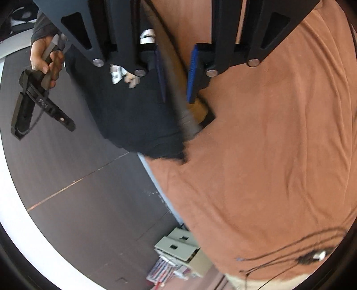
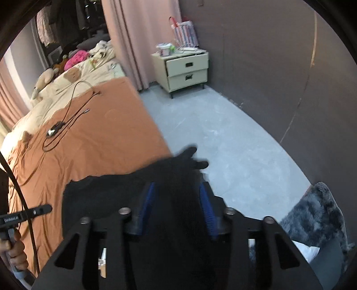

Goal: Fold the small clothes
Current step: 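Lower the folded shirt onto the stack of folded clothes with both grippers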

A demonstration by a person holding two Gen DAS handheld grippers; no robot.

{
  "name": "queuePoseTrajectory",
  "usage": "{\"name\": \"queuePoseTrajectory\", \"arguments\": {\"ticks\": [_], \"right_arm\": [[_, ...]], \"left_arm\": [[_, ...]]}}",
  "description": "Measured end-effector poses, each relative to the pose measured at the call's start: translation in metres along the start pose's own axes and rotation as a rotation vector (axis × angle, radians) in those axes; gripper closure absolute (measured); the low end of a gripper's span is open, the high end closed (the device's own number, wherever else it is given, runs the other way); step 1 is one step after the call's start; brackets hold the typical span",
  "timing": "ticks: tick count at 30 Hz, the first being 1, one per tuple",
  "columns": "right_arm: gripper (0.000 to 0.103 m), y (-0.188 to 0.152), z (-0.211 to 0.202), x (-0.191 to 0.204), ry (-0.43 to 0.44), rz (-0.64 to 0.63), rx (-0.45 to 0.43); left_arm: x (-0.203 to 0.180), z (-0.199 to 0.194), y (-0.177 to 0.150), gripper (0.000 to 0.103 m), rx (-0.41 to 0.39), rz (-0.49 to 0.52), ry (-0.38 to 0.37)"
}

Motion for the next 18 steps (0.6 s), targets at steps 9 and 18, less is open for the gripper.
{"name": "queuePoseTrajectory", "arguments": {"ticks": [9,18], "right_arm": [[0.050,-0.046,-0.063,-0.008,0.048,-0.009,0.036],[0.056,-0.088,-0.099,-0.042,0.081,-0.016,0.086]], "left_arm": [[0.013,-0.007,-0.022,0.070,0.025,-0.067,-0.045],[-0.008,-0.005,-0.064,0.063,0.075,-0.037,-0.065]]}}
Point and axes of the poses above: each gripper's, at about its wrist camera, not at the fingertips, and z roughly the way its jaws point, x to its left, y to its top, the point moved 10 cm from there along z, roughly the way its jaws point, and after that the axes turned 9 degrees about -z, right-handed, at the moved point
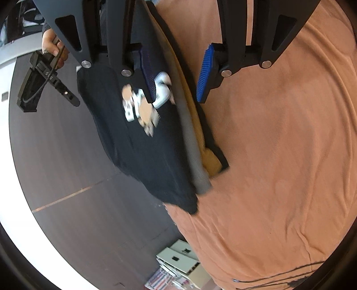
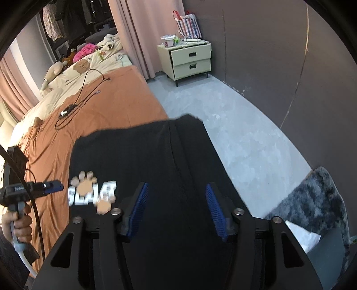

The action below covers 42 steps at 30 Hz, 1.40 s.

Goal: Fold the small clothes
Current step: 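Lower the folded shirt onto the stack of folded clothes with both grippers, then open both grippers and release the shirt on the stack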

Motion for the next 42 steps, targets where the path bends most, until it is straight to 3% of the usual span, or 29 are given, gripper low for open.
{"name": "queuePoseTrajectory", "arguments": {"ticks": [13,21,26,31,32,33,34,36,42], "right_arm": [[0.056,-0.041,-0.011,-0.038,-0.089,0.074,0.103],[0.056,-0.051,-0.037,-0.062,0.000,0.226,0.036],[0.056,-0.060,-0.030,-0.071,0.081,0.297,0.021],[0.057,-0.062,-0.023,-0.084,0.084,0.342,-0.035],[0.062,-0.062,-0.022,-0.085,0.084,0.350,-0.043],[0.083,-0.059,-0.019,-0.088,0.090,0.353,-0.040],[0.095,-0.061,-0.017,-0.087,0.085,0.353,-0.038],[0.100,-0.057,-0.018,-0.092,0.075,0.354,-0.046],[0.101,-0.064,-0.026,-0.079,0.015,0.341,-0.073]], "left_arm": [[-0.024,0.016,-0.082,0.063,0.089,0.047,0.017],[-0.037,0.033,-0.124,0.060,0.132,0.074,0.054],[-0.039,0.038,-0.144,0.061,0.150,0.057,0.035],[-0.032,0.033,-0.150,0.085,0.138,0.035,0.045],[-0.033,0.030,-0.151,0.088,0.136,0.032,0.044],[-0.036,0.028,-0.154,0.089,0.131,0.038,0.050],[-0.037,0.025,-0.155,0.089,0.126,0.046,0.060],[-0.039,0.022,-0.157,0.091,0.124,0.037,0.067],[-0.050,0.041,-0.172,0.095,0.132,0.051,0.072]]}}
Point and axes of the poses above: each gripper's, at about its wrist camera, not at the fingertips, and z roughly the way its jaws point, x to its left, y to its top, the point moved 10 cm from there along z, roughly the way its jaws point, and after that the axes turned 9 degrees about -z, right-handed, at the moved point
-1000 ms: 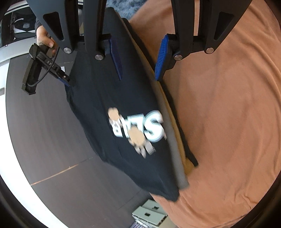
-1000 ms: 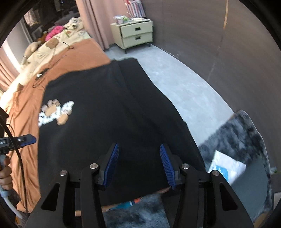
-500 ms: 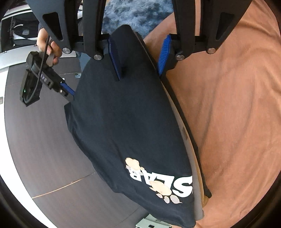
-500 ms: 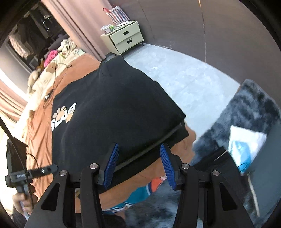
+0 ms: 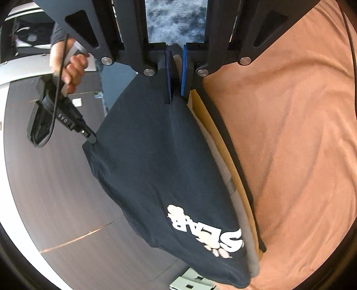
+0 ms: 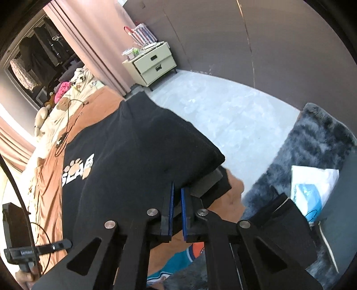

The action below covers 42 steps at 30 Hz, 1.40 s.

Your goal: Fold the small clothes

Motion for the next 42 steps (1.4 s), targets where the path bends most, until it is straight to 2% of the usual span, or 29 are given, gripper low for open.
{"name": "queuePoseTrajectory", "arguments": {"ticks": [1,4,6,11,12,13,14,15,16,18,19,21,24,28,42], "right_arm": [[0.101,-0.014,-0.002,0.003,-0.004,0.005,0.005],[0.099,-0.025,0.001,0.007,-0.025,0.027,0.029],[0.098,-0.023,-0.008,0.018,-0.053,0.003,0.033],[0.097,-0.019,-0.031,0.051,-0.026,-0.074,0.016],[0.091,-0.020,-0.036,0.057,-0.016,-0.085,0.011],[0.077,-0.020,-0.041,0.063,-0.003,-0.093,0.006],[0.068,-0.022,-0.044,0.066,0.002,-0.099,0.002],[0.050,-0.024,-0.051,0.072,0.000,-0.112,-0.008],[0.040,-0.026,-0.056,0.076,-0.006,-0.126,-0.020],[0.030,-0.029,-0.071,0.088,0.004,-0.164,-0.048],[0.024,-0.032,-0.078,0.095,0.008,-0.178,-0.059],[0.018,-0.037,-0.095,0.111,-0.009,-0.227,-0.089],[0.001,-0.050,-0.119,0.126,-0.023,-0.271,-0.126],[0.000,-0.059,-0.142,0.147,-0.018,-0.297,-0.164],[0.000,-0.105,-0.190,0.178,0.013,-0.374,-0.214]], "left_arm": [[0.003,0.003,-0.001,0.095,0.008,-0.004,0.006],[0.011,0.004,-0.001,0.093,0.037,-0.027,-0.012],[0.012,-0.003,0.001,0.092,0.028,-0.016,-0.021],[0.013,-0.026,0.010,0.092,-0.022,-0.016,-0.014],[0.013,-0.032,0.012,0.091,-0.030,-0.012,-0.014],[0.012,-0.037,0.012,0.090,-0.042,-0.004,-0.011],[0.012,-0.046,0.012,0.084,-0.059,0.008,-0.005],[0.011,-0.055,0.010,0.075,-0.074,0.020,-0.001],[0.010,-0.063,0.010,0.069,-0.093,0.037,0.003],[0.004,-0.082,0.007,0.044,-0.154,0.081,0.022],[0.001,-0.090,0.008,0.038,-0.182,0.097,0.032],[-0.005,-0.116,0.006,0.018,-0.252,0.148,0.045],[-0.012,-0.152,-0.002,0.001,-0.342,0.227,0.075],[-0.016,-0.190,-0.019,0.000,-0.411,0.286,0.099],[0.021,-0.297,-0.078,0.000,-0.567,0.302,0.150]]}}
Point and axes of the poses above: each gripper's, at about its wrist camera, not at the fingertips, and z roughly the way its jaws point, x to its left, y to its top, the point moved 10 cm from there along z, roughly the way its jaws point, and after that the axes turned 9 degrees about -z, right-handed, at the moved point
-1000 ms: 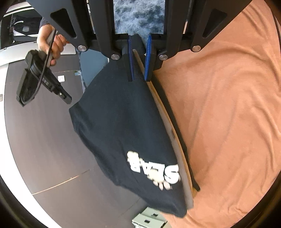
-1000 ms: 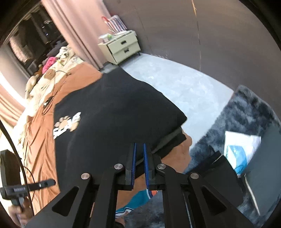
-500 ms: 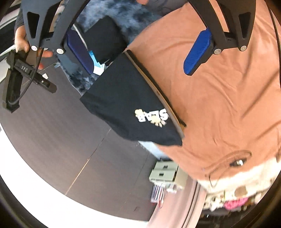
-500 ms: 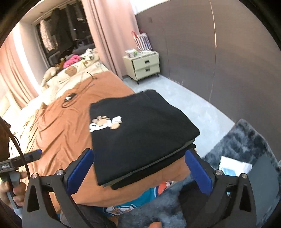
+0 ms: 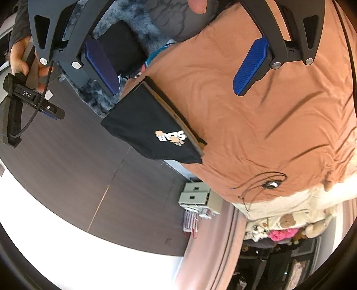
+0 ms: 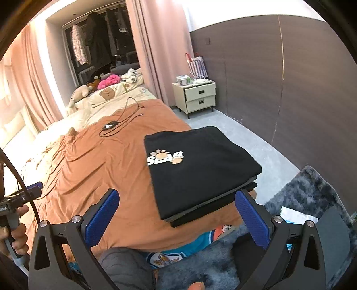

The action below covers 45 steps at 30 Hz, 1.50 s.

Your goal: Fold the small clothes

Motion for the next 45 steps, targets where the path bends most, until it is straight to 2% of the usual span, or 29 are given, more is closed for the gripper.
{"name": "queuePoseTrajectory", "arguments": {"ticks": [6,20,25,31,38,45], "right_arm": [[0.000,-0.006,-0.018,0.023,0.027,-0.041,-0.028],[0.000,-0.020,-0.057,0.076,0.079,-0.125,-0.090],[0.000,-0.029,-0.063,0.095,0.112,-0.162,-0.119],[0.000,-0.046,-0.059,0.101,0.139,-0.144,-0.130],[0.000,-0.068,-0.048,0.111,0.125,-0.144,-0.143],[0.000,-0.092,-0.043,0.141,0.144,-0.190,-0.159]], "left_arm": [[0.025,-0.052,-0.006,0.000,-0.050,0.013,0.042],[0.078,-0.174,-0.031,0.000,-0.235,0.023,0.150],[0.092,-0.214,-0.043,0.000,-0.289,0.026,0.188],[0.107,-0.262,-0.061,0.000,-0.354,0.006,0.217],[0.126,-0.297,-0.085,0.000,-0.411,-0.025,0.256],[0.147,-0.316,-0.112,0.000,-0.453,-0.045,0.316]]}}
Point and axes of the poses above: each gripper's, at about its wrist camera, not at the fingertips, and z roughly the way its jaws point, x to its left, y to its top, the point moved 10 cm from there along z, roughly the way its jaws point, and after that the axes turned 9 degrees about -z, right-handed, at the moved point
